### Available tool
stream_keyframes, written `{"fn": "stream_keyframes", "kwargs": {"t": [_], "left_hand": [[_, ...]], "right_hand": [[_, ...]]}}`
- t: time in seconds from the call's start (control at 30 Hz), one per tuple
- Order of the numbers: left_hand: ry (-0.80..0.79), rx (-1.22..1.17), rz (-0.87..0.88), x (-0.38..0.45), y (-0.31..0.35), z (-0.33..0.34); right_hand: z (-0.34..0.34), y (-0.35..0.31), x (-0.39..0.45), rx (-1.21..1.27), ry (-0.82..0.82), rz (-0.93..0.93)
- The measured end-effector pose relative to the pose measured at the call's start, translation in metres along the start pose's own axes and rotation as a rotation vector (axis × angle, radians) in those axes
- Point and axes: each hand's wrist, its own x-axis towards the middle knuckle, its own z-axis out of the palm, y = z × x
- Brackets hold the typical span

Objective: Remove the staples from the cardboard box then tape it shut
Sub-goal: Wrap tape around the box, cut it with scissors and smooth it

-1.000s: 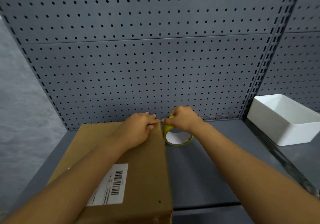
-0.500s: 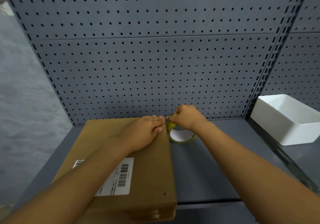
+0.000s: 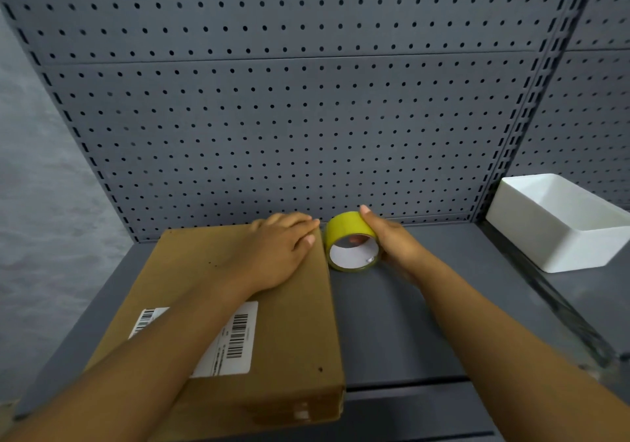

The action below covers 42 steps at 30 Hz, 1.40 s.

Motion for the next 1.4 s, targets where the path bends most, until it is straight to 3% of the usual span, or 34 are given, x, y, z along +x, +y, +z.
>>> {"fn": "stream_keyframes", "kwargs": {"t": [0.13, 0.2, 0.43, 0.7, 0.83, 1.03, 1.13, 1.4], "left_hand": [[-0.001, -0.033, 0.023, -0.001, -0.002, -0.001], [-0.012, -0.038, 0.015, 0.001, -0.006, -0.003], [-0.073, 0.003, 0.026, -0.004, -0.007, -0.004], [-0.077, 0.018, 0.038, -0.006, -0.008, -0.005], [-0.085, -0.008, 0.036, -0.005, -0.006, -0.008], [0.088, -0.270, -0.022, 0.030, -0.004, -0.010], [0.137, -0.245, -0.055, 0.061, 0.003, -0.005], [-0.428, -0.528, 0.116, 0.112, 0.018, 0.003]], "right_hand": [[0.015, 0.004, 0.000, 0.327, 0.100, -0.034], [0.015, 0.001, 0.001, 0.318, 0.107, -0.032], [-0.013, -0.024, 0.009, -0.346, 0.089, -0.167], [-0.024, -0.029, 0.011, -0.582, 0.046, -0.188], [-0.026, -0.023, 0.019, -0.506, 0.043, -0.178], [-0.027, -0.014, 0.024, -0.330, -0.006, -0.167], [-0.026, -0.011, 0.023, -0.279, 0.006, -0.178], [-0.018, -0.016, 0.009, -0.424, 0.280, -0.213]]}}
